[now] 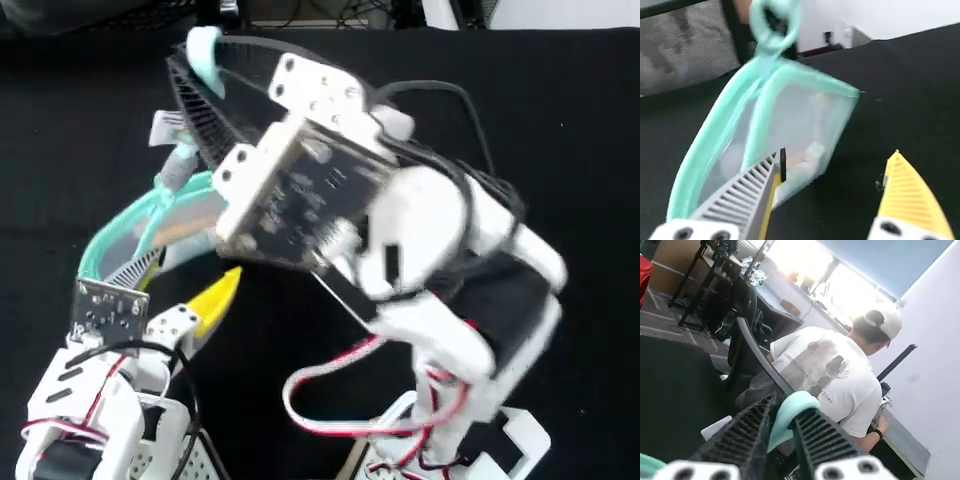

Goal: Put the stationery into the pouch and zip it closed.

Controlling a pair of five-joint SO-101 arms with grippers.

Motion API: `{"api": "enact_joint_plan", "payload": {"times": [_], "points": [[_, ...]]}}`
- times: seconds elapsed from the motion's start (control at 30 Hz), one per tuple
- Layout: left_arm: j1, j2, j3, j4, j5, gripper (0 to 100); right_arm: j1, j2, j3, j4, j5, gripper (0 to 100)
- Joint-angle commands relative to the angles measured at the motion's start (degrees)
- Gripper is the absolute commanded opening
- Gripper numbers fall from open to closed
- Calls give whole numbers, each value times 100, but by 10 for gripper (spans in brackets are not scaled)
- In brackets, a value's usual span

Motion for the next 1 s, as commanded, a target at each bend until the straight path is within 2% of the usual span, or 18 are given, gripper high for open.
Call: {"api": "enact_joint_plan", "payload": {"times": [0.0, 0.27, 0.5, 0.73, 0.97], "points": [[-207, -9, 154, -369, 18, 329, 123, -22, -347, 237, 26, 12], [-207, 0, 259, -958, 53, 329, 97, -57, -365, 571, -211, 12], [-251, 0, 549, -1002, 18, 329, 149, -57, -813, 1073, -185, 12], [-251, 0, 664, -1371, 18, 328, 624, -57, -1262, 1600, -185, 12], [-251, 35, 664, -1785, 18, 327, 633, -57, -1508, 2268, -229, 12]]}}
